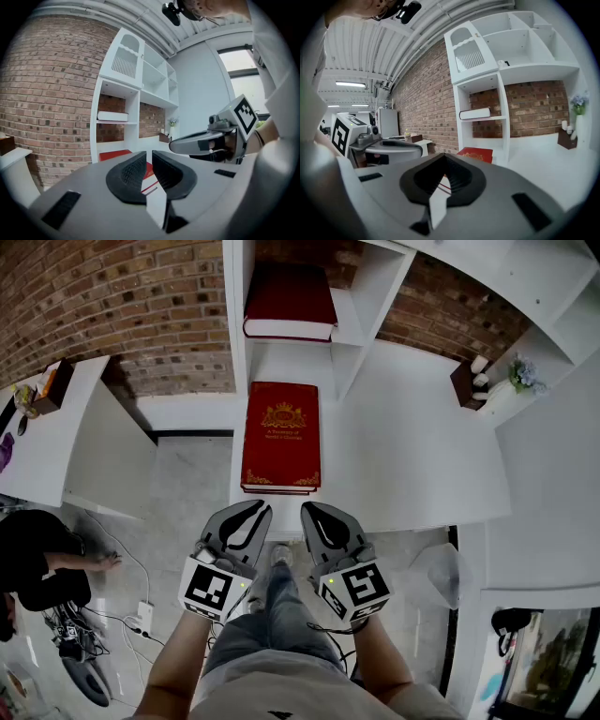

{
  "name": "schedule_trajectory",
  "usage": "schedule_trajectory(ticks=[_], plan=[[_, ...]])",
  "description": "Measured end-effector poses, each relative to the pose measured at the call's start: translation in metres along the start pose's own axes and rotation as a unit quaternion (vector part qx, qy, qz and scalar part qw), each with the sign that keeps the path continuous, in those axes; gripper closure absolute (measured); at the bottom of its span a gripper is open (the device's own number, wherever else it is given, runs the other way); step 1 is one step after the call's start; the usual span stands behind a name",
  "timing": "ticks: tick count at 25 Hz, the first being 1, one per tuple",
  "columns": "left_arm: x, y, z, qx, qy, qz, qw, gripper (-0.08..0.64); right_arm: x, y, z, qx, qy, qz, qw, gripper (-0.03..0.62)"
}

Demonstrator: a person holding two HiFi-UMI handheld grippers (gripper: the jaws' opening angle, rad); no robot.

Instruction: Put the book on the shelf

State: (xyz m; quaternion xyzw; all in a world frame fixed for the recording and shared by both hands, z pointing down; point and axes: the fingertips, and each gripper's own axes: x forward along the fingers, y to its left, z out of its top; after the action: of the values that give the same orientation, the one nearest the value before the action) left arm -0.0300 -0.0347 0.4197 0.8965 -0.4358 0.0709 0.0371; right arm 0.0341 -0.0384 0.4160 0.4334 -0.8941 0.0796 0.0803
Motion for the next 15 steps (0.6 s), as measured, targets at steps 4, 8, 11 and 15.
schedule_trajectory(ticks=[4,8,11,15], plan=[[0.001,0.0,0.003,0.0,-0.006,-0.005,1.0,0.515,0.001,0.0,0.0,0.0,0.001,0.0,1.0,0.583],[0.003,0.0,0.001,0.0,-0.005,-0.005,1.0,0.515,0.002,-0.002,-0.001,0.001,0.001,-0.001,1.0,0.583],[0.004,0.002,-0.001,-0.003,-0.001,-0.004,1.0,0.515,0.003,-0.005,-0.002,0.007,-0.003,-0.007,1.0,0.583],[0.007,0.004,-0.008,-0.006,0.007,-0.003,1.0,0.515,0.005,-0.012,-0.005,0.017,-0.003,-0.015,1.0,0.583]])
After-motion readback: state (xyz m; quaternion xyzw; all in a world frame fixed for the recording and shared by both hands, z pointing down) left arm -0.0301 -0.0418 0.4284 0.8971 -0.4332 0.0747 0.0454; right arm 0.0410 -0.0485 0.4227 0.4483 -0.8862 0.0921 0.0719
